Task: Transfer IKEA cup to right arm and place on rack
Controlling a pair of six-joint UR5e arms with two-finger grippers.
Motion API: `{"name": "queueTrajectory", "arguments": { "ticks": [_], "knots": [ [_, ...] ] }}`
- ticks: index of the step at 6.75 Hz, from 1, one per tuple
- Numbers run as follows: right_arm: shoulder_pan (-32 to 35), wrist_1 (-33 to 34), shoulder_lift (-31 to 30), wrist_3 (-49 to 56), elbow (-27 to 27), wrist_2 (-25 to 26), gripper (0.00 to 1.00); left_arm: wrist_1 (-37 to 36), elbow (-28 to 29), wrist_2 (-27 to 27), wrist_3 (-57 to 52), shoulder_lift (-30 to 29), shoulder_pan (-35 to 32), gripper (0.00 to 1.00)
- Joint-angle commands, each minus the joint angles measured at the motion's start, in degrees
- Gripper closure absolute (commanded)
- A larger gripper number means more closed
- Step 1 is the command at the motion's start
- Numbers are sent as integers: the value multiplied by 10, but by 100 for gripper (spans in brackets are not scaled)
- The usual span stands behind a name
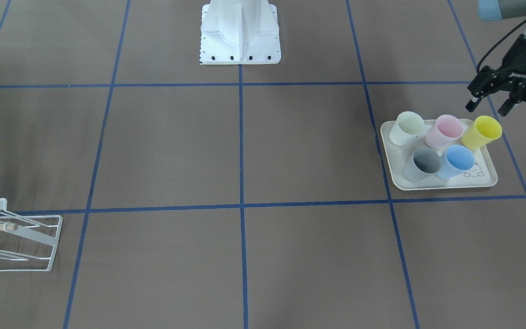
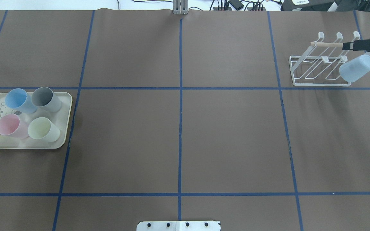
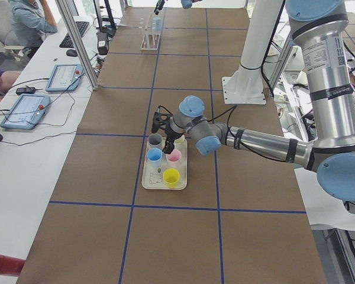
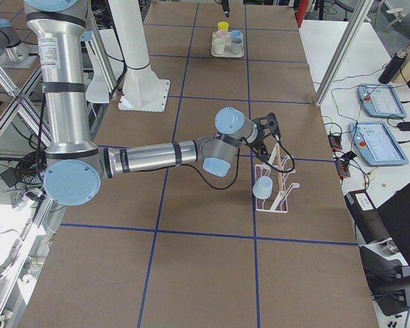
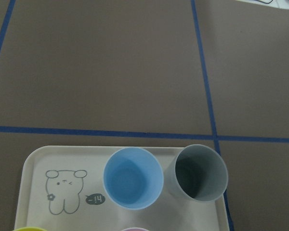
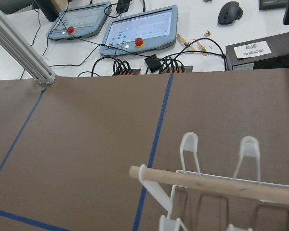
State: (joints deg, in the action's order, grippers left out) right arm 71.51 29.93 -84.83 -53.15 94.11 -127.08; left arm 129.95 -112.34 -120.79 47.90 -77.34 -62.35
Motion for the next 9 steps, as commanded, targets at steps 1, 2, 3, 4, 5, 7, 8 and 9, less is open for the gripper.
{"name": "queueTrajectory", "arguments": {
  "ticks": [1,2,3,4,5,7,8,9],
  "knots": [
    [-1,27,66,-78,-4,-25,0,-113,22,-8,-86,-67,-1,0],
    [-2,45,97,-111,-5,-25,0,-126,55,-7,-137,-95,-2,0],
    [-7,57,116,-131,-5,-25,0,-117,85,-8,-157,-100,-3,0],
    [-12,58,128,-154,-5,-25,0,-116,99,-9,-158,-107,-3,0],
    [-19,61,135,-160,-8,-24,0,-116,110,-9,-171,-108,-3,0],
    [-23,61,150,-176,-14,-24,0,-116,153,-9,-179,-136,-3,0],
    [-24,61,151,-176,-15,-24,0,-116,168,-9,-179,-148,-3,9],
    [-24,61,152,-176,-15,-24,0,-116,170,-9,-179,-149,-4,27]
  ]
}}
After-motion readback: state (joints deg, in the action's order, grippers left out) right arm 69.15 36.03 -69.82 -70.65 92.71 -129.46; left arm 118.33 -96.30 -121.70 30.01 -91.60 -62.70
